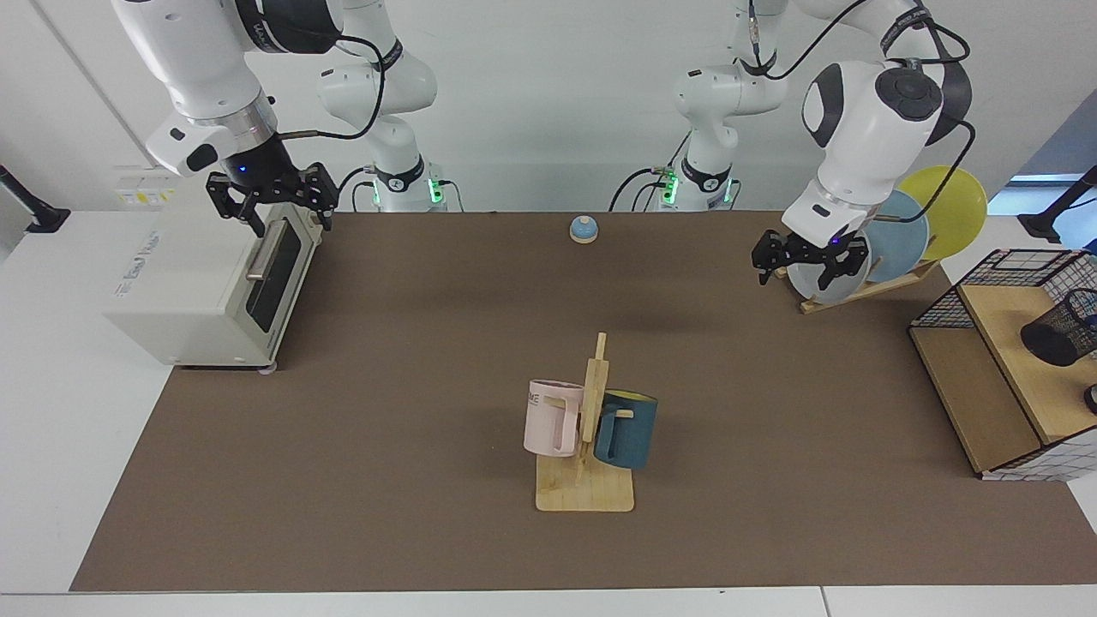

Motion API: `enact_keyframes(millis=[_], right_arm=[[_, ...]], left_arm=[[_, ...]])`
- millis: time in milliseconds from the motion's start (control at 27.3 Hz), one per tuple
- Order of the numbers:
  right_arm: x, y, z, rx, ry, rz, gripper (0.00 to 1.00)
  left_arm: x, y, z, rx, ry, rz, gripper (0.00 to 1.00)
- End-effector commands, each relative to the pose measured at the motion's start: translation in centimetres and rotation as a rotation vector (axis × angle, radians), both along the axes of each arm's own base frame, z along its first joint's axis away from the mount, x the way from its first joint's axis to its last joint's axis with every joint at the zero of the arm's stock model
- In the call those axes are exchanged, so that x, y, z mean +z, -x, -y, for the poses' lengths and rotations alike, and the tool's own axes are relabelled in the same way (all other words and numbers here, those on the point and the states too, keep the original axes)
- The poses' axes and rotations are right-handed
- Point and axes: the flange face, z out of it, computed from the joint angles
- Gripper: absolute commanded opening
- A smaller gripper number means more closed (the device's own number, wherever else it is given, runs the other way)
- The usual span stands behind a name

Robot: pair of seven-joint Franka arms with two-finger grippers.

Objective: Put markers into pen holder

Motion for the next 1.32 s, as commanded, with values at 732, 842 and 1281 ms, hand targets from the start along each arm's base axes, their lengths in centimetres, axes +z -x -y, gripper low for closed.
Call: enact_keyframes(millis=[732, 842, 1281], right_arm=[[0.1, 0.6, 0.1, -0.005, -0.021, 0.007, 1.0], [0.1, 0.6, 0.1, -0.005, -0.021, 0.007, 1.0], [0.1, 0.6, 0.1, -0.005, -0.021, 0.007, 1.0]], left_arm=[[5.1, 0.8, -6.2, 0.034, 0.02, 0.034, 1.0], [5.3, 0.8, -6.5, 0.042, 0.019, 0.031, 1.0], [5.8, 1.8, -6.6, 0.043, 0.019, 0.01, 1.0]])
